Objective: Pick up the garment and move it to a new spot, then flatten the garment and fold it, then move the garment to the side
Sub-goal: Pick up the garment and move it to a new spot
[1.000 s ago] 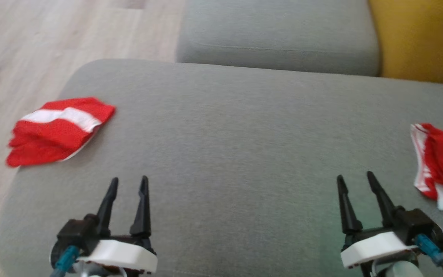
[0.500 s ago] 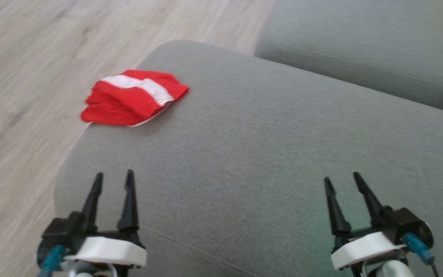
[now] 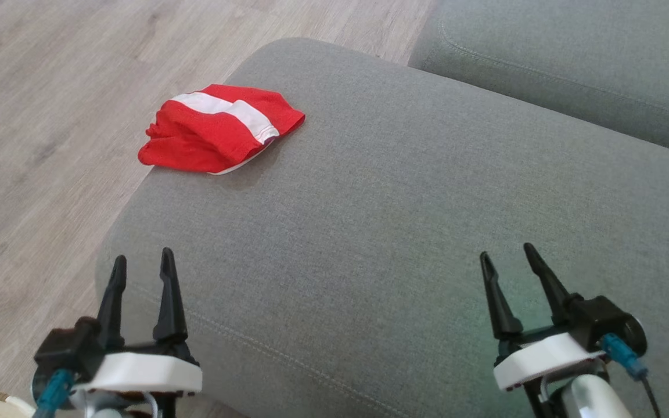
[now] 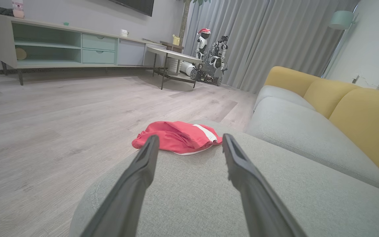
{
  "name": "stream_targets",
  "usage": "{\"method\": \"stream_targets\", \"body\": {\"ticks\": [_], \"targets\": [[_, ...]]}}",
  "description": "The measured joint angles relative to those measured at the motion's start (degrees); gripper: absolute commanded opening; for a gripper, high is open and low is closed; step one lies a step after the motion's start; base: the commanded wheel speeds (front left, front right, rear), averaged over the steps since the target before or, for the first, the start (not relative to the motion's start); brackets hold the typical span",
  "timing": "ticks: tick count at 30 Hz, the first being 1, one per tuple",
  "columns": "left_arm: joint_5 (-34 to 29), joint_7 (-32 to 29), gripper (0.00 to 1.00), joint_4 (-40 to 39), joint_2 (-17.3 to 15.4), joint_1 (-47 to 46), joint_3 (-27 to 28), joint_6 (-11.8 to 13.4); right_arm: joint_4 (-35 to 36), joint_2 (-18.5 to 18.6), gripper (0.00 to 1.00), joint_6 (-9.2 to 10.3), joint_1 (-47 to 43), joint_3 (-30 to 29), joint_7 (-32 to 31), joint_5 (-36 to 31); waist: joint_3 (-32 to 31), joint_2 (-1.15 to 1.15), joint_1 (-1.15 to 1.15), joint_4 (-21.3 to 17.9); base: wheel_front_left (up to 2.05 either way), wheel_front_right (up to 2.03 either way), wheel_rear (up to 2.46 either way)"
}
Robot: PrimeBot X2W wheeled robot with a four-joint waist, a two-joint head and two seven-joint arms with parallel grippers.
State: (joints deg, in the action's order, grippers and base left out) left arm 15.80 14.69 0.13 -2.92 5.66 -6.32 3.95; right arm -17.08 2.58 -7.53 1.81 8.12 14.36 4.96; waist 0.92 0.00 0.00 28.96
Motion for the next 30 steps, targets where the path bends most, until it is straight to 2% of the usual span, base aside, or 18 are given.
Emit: {"method": "stream_targets", "body": {"ticks": [3,6,12,20,27,30], "targets": [[-0.1,0.0,1.00,0.8,0.0,-0.6,1.4,-1.1,0.2,0.0,1.00,0.00,0.0,-1.5,0.0,-0.3,0.5,0.00,0.00,-0.1,0.00,0.00,0.00],[-1.9,0.0,1.00,3.5,0.1,-3.8,2.8,-3.5,1.3,0.0,1.00,0.00,-0.2,-3.4,-0.1,-1.4,1.3,0.00,0.00,-0.3,0.00,0.00,0.00],[-2.7,-0.6,1.00,15.1,-2.0,-14.9,5.2,-5.2,6.5,0.0,1.00,0.00,-0.2,-6.0,-2.6,-3.9,4.6,0.00,0.00,-1.8,0.00,0.00,0.00],[-2.3,-11.9,1.00,32.1,-7.5,-34.2,5.4,-7.6,14.1,0.0,1.00,0.00,1.2,-8.2,-6.5,-7.0,11.1,0.00,0.01,-5.6,0.00,0.00,0.00],[-1.8,-17.0,1.00,43.3,-9.5,-45.5,3.4,-10.1,18.1,0.2,1.00,0.00,3.8,-8.7,-8.4,-8.1,16.7,0.00,0.01,-9.6,0.00,0.00,0.00],[-1.8,-18.7,1.00,48.4,-10.5,-49.5,3.0,-10.1,19.0,0.3,1.00,0.00,3.8,-8.7,-8.6,-8.1,18.7,0.00,0.01,-11.4,0.00,0.00,0.00]]}}
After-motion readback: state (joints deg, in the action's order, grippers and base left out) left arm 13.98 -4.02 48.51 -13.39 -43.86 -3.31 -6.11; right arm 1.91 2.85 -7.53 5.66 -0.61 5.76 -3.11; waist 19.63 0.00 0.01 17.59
